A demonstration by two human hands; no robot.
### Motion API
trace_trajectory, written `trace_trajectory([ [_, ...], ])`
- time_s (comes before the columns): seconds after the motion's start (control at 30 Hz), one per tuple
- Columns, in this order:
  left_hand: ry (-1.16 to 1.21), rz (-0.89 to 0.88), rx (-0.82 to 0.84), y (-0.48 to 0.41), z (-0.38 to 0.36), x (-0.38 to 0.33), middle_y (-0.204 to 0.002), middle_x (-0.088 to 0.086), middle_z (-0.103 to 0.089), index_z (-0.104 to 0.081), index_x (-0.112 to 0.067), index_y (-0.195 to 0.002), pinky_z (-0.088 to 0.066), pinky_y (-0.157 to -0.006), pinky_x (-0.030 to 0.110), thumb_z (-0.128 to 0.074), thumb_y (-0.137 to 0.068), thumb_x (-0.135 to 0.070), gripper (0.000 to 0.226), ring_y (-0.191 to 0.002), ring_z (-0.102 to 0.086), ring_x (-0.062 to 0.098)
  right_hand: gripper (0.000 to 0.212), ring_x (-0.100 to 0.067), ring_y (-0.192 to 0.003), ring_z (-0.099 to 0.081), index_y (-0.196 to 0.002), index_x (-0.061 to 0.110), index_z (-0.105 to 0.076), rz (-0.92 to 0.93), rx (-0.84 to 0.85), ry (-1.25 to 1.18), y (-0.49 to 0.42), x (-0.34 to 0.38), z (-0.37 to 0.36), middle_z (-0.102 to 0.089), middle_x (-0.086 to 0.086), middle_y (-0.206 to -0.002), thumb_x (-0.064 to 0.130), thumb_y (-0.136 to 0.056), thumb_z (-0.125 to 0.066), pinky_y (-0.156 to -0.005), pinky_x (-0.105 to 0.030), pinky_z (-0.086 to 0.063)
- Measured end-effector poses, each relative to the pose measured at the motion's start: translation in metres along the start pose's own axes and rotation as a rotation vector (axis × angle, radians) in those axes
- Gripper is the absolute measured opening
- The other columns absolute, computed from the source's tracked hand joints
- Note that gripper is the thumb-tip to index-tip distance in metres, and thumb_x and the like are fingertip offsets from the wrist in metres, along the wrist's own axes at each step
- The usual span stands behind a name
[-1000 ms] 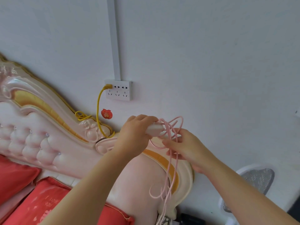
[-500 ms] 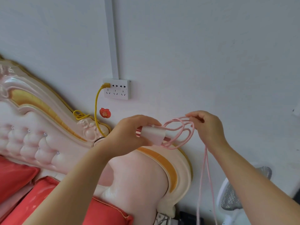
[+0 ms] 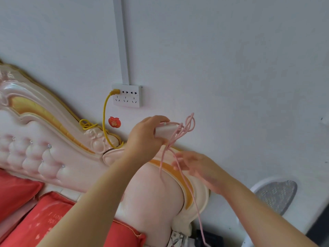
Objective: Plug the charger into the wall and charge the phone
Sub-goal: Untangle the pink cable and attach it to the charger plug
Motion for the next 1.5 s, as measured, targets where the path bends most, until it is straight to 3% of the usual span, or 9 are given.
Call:
trace_trajectory([
  [0.1,-0.034,-0.017,-0.048,0.000,-0.002,0.001,-0.105,0.000,-0.063,-0.060,-0.024,-0.110,-0.050,-0.074,0.034,-0.069,-0.065,-0.002,0.050,-0.089,-0.056,0.022,0.028,-0.007,-0.107,-0.056,-0.117,0.031,-0.054,0.091,-0.113,0.149,0.002,0.017,0.000,-0.059,0.013,-0.115,0.033,-0.089,-0.056,-0.087,-0.016,-0.046],
  [0.27,-0.127,-0.070,-0.071,0.002,-0.016,0.000,-0.112,0.002,-0.063,-0.059,-0.025,-0.114,-0.042,-0.076,0.033,-0.064,-0.067,-0.003,0.053,-0.097,-0.052,0.027,0.025,0.004,-0.107,-0.058,-0.102,0.040,-0.065,0.177,-0.128,0.130,0.002,0.033,-0.017,-0.068,0.020,-0.110,0.047,-0.078,-0.065,-0.094,-0.026,-0.044],
  [0.43,-0.245,-0.097,-0.069,0.005,-0.018,0.014,-0.114,0.003,-0.063,-0.057,-0.025,-0.117,-0.034,-0.074,0.029,-0.063,-0.072,-0.003,0.050,-0.097,-0.049,0.028,0.013,0.001,-0.086,-0.066,-0.085,0.017,-0.069,0.087,-0.138,-0.056,-0.003,0.031,-0.019,-0.073,0.001,-0.098,0.026,-0.087,-0.059,-0.066,-0.012,-0.050],
  [0.73,-0.231,-0.061,0.148,-0.001,-0.001,0.038,-0.102,-0.011,-0.060,-0.033,-0.033,-0.136,-0.038,-0.076,0.030,-0.070,-0.070,-0.002,0.081,-0.090,-0.046,0.015,0.021,-0.014,-0.069,-0.066,-0.092,0.012,-0.064,0.012,-0.461,-0.079,-0.008,0.015,0.037,-0.069,0.001,-0.072,0.024,-0.094,-0.047,-0.064,-0.031,-0.048],
  [0.93,0.110,0.020,0.137,-0.002,0.017,0.041,-0.092,-0.020,-0.061,-0.047,-0.050,-0.107,-0.048,-0.072,0.008,-0.074,-0.062,0.003,0.074,-0.087,-0.060,0.005,0.019,-0.014,-0.049,-0.050,-0.089,0.010,-0.066,-0.015,-0.558,0.020,-0.013,-0.002,0.060,-0.063,-0.004,-0.066,0.016,-0.094,-0.049,-0.053,-0.027,-0.047],
  [1.07,0.278,0.078,0.068,-0.003,0.018,0.044,-0.093,-0.007,-0.063,-0.049,-0.053,-0.100,-0.051,-0.072,0.013,-0.074,-0.061,0.007,0.076,-0.082,-0.059,0.009,0.020,-0.014,-0.041,-0.039,-0.086,0.014,-0.067,-0.083,-0.478,0.064,-0.015,-0.012,0.059,-0.062,-0.003,-0.061,0.013,-0.093,-0.048,-0.043,-0.023,-0.037],
  [1.23,0.394,0.125,-0.008,-0.007,0.019,0.048,-0.091,-0.008,-0.064,-0.051,-0.054,-0.098,-0.048,-0.067,0.008,-0.079,-0.058,-0.001,0.072,-0.074,-0.058,0.001,0.010,-0.011,-0.043,-0.052,-0.079,0.021,-0.058,0.040,-0.519,0.276,-0.012,0.007,0.063,-0.066,-0.001,-0.062,0.024,-0.089,-0.056,-0.051,-0.025,-0.047],
  [1.4,0.663,0.228,-0.031,-0.012,0.011,0.051,-0.089,0.005,-0.062,-0.054,-0.043,-0.103,-0.051,-0.075,0.029,-0.075,-0.065,-0.001,0.061,-0.088,-0.061,0.022,0.013,-0.017,-0.058,-0.056,-0.067,0.021,-0.066,0.145,-0.430,0.318,-0.012,0.027,0.060,-0.066,-0.003,-0.066,0.024,-0.079,-0.068,-0.069,-0.039,-0.052],
  [1.5,0.805,0.254,0.014,-0.013,-0.001,0.047,-0.091,0.008,-0.064,-0.054,-0.035,-0.104,-0.051,-0.089,0.042,-0.070,-0.068,0.004,0.056,-0.094,-0.062,0.030,0.014,-0.009,-0.058,-0.059,-0.070,0.026,-0.074,0.160,-0.358,0.265,-0.013,0.028,0.053,-0.069,0.004,-0.063,0.030,-0.081,-0.065,-0.067,-0.031,-0.052],
])
Point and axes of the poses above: each hand's wrist, its own y-axis away from the middle knuckle, its own z-axis out of the back of the hand, x = y × z, the point moved 6 cm from there along -y, towards the middle knuckle
